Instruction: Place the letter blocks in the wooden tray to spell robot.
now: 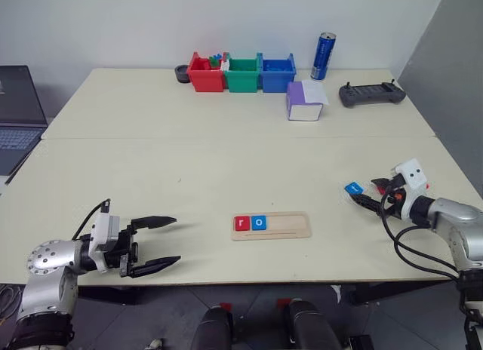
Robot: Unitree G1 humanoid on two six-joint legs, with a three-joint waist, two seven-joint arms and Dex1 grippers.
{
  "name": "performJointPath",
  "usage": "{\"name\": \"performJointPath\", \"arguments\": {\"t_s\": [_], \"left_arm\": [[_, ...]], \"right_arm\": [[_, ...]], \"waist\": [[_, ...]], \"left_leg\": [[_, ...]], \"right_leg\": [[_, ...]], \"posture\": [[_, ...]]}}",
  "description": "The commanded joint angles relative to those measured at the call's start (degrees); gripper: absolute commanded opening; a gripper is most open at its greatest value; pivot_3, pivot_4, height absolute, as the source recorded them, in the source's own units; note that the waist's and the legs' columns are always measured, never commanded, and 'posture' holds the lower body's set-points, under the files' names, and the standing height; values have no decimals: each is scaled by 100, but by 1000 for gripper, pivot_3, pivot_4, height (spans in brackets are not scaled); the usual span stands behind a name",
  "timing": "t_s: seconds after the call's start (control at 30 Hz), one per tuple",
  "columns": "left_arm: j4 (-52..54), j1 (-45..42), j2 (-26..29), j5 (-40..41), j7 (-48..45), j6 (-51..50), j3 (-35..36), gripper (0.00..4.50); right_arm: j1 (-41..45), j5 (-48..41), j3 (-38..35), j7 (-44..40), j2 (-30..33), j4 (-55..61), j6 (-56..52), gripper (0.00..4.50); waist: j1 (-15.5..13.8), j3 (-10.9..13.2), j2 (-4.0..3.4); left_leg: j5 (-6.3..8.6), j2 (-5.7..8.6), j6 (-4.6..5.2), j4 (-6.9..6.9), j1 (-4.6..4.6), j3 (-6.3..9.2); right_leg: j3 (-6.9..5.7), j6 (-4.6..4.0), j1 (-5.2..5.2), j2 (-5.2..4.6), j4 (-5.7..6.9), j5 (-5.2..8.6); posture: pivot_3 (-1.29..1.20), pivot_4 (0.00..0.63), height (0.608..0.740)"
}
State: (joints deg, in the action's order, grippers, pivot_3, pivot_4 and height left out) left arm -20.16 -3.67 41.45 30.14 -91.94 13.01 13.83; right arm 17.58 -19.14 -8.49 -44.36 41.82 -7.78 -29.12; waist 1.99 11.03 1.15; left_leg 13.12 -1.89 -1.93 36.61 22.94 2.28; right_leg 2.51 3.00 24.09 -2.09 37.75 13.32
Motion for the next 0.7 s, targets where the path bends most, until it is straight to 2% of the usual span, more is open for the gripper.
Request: {"name": "performJointPath", "arguments": {"t_s": [0.03,0.3,0.57,0.7], "left_arm": [[-272,35,199,127,-56,369,-61,4474],[-1629,-8,593,538,-56,1450,-765,4474],[-2624,-441,755,788,-56,2053,-1343,4474],[-2721,-519,860,992,-56,2141,-1482,4474]], "right_arm": [[69,-8,-453,192,121,-142,147,4500],[-246,-7,-1052,841,-36,-189,182,4500],[-285,-37,-998,1373,-420,166,-197,4500],[-375,-79,-1035,1508,-475,377,-379,4500]], "waist": [[-3,0,0],[-5,0,0],[-9,-2,-2],[-11,-2,-1]], "left_leg": [[0,0,0,0,0,0],[0,-1,0,-3,-1,-1],[0,-6,1,-4,-1,-1],[0,-6,1,-6,-1,0]], "right_leg": [[0,0,0,0,0,0],[1,-1,1,-1,0,1],[0,-2,1,3,3,0],[-1,-2,1,3,2,0]], "posture": [[0,150,740],[0,150,740],[0,150,740],[0,150,740]]}}
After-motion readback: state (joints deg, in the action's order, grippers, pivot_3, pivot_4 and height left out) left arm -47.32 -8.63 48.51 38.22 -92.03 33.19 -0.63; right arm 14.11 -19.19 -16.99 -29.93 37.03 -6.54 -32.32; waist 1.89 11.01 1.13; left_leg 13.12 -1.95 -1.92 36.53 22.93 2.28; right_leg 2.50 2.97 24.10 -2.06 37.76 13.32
